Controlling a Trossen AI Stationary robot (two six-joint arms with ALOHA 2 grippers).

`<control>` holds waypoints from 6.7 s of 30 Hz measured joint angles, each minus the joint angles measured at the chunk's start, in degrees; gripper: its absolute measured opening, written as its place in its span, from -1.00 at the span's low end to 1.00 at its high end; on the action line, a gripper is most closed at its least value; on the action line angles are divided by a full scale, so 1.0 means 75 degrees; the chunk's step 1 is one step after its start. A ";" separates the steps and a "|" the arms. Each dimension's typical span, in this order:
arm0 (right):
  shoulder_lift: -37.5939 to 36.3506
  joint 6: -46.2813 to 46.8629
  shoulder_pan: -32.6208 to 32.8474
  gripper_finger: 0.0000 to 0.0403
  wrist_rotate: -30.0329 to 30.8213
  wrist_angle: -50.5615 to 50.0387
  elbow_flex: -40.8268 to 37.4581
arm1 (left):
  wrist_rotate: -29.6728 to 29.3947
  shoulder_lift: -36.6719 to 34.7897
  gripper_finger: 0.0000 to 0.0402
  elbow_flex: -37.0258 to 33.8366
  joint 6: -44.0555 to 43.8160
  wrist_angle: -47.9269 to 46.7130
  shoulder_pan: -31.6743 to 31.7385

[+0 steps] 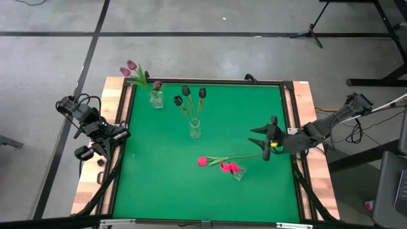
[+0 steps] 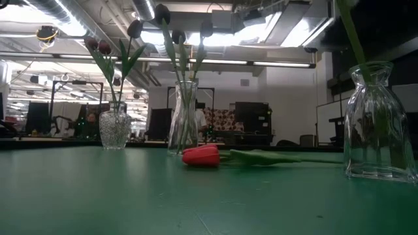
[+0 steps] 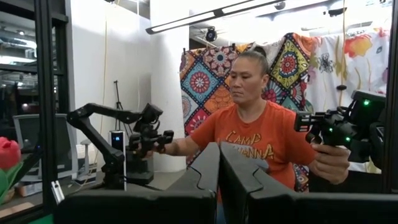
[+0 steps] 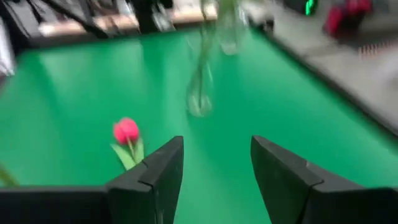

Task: Sort flowers into vase by color
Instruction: Put the pink tulip into the bottom transparent vase, then adjust the pink tulips

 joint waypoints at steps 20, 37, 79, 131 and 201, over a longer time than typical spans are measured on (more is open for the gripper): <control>0.3320 -0.0811 -0.2375 -0.08 -0.5271 0.3393 -0.1061 | 0.0000 0.0000 -1.00 0.0003 0.0030 -0.0133 0.0000; 0.4672 -0.1236 -0.2478 -0.08 -0.6084 0.3965 -0.1062 | 0.0000 0.0000 -1.00 0.0003 0.0027 -0.0236 0.0000; 0.5066 -0.0992 -0.2524 -0.96 -0.5562 0.3582 -0.1074 | -0.0002 0.0000 -1.00 0.0003 0.0024 -0.0280 0.0003; 0.4823 -0.5066 0.0938 -1.00 -0.1525 1.4739 -0.2271 | -0.0003 0.0000 -1.00 0.0003 0.0575 -0.0277 0.0000; 0.6137 -0.4233 0.1228 -0.58 0.0124 1.4079 -0.1476 | -0.0003 0.0000 -1.00 0.0003 0.0569 -0.0283 0.0000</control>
